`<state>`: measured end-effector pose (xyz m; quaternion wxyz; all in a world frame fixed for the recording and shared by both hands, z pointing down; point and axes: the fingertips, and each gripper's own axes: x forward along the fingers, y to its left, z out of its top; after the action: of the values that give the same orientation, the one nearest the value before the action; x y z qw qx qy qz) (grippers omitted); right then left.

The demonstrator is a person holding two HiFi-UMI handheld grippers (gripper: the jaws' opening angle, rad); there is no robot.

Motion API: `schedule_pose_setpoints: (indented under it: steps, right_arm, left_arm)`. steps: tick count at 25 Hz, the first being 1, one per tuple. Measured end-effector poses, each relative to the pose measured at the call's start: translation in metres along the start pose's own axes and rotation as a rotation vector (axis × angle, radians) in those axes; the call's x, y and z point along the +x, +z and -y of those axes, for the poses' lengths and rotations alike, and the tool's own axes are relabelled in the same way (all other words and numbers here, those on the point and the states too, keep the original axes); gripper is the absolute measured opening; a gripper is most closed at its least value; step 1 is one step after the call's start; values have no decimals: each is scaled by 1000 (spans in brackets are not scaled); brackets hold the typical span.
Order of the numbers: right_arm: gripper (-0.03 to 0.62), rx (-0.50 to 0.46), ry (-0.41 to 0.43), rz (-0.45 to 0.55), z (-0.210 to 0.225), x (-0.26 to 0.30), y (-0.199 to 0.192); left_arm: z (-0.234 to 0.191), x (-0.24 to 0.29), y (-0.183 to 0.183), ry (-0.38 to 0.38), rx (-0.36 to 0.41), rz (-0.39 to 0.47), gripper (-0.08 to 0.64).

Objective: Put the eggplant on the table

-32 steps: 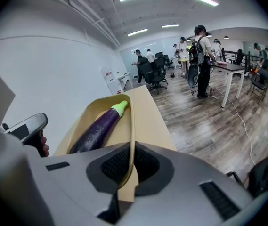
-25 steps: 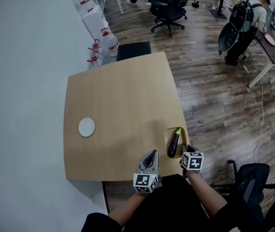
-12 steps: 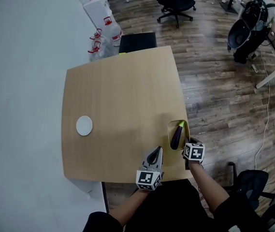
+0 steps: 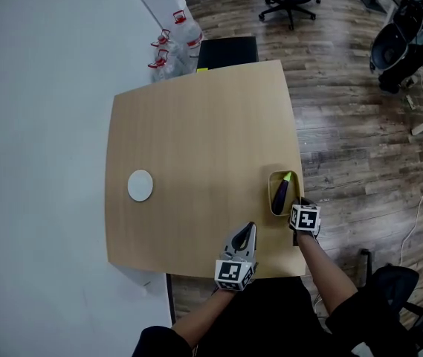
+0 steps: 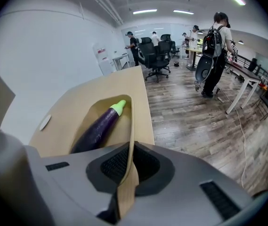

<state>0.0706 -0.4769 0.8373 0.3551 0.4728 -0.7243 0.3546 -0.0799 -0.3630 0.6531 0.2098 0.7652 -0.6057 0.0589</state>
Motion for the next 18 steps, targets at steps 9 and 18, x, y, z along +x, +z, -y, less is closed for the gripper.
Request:
schedule_pose_setpoints:
  steps: [9, 18]
  right_arm:
    - [71, 23, 16, -17, 1, 30, 1]
    - [191, 89, 86, -17, -6, 26, 6]
  left_arm:
    - [-14, 0, -1, 35, -2, -22, 12]
    - [0, -2, 8, -16, 32, 1, 12]
